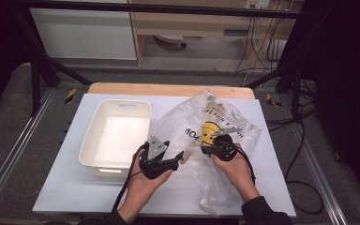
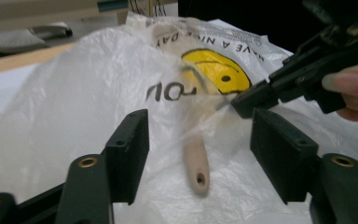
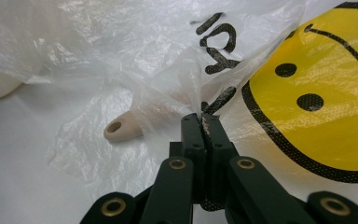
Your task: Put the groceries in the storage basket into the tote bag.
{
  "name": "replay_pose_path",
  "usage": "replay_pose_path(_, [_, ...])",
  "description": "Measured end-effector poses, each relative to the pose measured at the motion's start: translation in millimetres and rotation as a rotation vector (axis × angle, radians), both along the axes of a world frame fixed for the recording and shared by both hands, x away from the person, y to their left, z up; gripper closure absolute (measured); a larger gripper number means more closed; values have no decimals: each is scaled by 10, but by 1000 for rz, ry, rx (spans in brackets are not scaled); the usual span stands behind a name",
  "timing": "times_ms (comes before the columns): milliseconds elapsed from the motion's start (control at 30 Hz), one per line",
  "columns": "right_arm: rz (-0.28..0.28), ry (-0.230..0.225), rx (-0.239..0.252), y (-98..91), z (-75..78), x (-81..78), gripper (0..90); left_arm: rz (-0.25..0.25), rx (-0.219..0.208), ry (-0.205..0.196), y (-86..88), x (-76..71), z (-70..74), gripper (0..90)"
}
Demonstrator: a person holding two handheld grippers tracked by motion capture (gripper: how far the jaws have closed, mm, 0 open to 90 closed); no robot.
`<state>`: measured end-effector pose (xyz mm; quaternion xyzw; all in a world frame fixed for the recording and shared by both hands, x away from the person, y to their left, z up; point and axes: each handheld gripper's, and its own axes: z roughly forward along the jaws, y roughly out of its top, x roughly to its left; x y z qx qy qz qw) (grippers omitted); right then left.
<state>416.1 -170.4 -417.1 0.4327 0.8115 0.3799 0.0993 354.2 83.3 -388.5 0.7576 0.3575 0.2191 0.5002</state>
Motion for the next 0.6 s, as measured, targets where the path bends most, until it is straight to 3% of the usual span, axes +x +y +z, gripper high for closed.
replay_pose_path(133, [5,6,-13,23,-65,-15,897,22,-10,-14,82,-2,85,288])
replay_pose_path(333, [16,14,-27,47,-119,-43,893,32,12,3,191,45,158,179])
replay_pose_path(600, [35,20,-35,63,-160,-106,855,45,53,4,342,55,288,157])
